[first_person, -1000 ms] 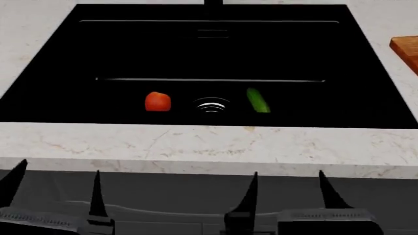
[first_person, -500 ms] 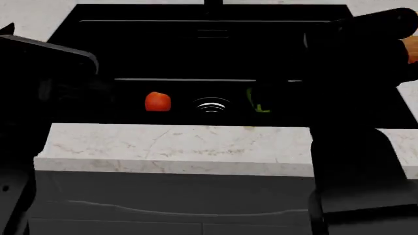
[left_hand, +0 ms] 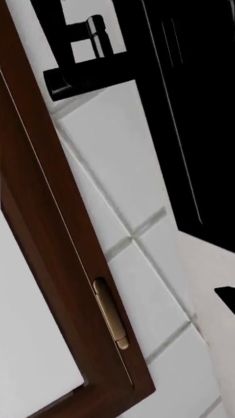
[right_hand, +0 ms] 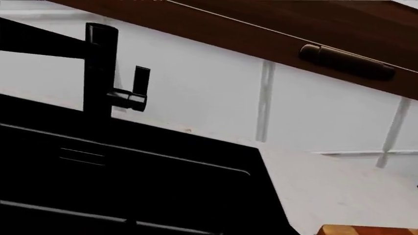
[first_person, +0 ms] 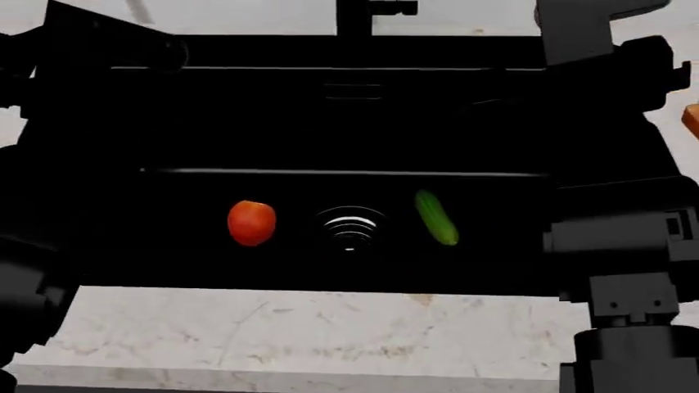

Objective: Pick the vegetables from the sink and place them on the cutting board.

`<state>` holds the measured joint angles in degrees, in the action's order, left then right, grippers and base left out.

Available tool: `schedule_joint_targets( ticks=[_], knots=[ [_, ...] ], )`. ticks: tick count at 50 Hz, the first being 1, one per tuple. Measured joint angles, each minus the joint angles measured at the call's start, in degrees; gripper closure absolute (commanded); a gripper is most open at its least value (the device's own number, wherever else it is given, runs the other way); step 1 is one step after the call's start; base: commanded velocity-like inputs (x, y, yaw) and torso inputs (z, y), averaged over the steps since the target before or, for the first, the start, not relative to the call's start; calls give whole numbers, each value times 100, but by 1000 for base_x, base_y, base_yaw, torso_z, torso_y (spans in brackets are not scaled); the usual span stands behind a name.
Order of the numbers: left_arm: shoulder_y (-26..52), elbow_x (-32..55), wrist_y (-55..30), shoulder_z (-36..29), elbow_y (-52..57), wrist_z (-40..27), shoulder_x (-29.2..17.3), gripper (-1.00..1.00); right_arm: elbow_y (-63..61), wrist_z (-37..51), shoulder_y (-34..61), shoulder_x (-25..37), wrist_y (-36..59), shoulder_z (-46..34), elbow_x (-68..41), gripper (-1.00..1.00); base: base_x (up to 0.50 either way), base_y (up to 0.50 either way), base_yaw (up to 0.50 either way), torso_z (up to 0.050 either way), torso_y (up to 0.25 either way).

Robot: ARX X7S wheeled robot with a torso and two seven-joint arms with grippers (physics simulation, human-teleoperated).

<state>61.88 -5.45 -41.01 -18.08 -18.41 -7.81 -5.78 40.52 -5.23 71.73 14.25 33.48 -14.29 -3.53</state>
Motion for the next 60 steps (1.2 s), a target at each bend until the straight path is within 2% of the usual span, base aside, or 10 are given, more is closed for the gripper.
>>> schedule_joint_targets(
  ticks=[17, 35, 41, 60],
  knots=[
    [-9, 142, 38, -32, -171, -59, -102, -100, -222, -69, -169, 37, 334, 12, -106, -100, 500, 0, 0, 0, 1],
    [-147, 214, -435, -116, 184, -67, -215, -100, -901, -43, -561, 111, 924, 96, -254, -100, 500, 0, 0, 0, 1],
    [-183, 348, -329, 40, 137, -95, -205, -100, -1053, 4, -671, 123, 1072, 155, -301, -100, 0, 0, 0, 0, 2],
    [-352, 549, -27, 57, 71, 9, -296, -100, -1702, 97, -964, 244, 1481, 273, -406, -100, -1, 0, 0, 0, -223]
  ],
)
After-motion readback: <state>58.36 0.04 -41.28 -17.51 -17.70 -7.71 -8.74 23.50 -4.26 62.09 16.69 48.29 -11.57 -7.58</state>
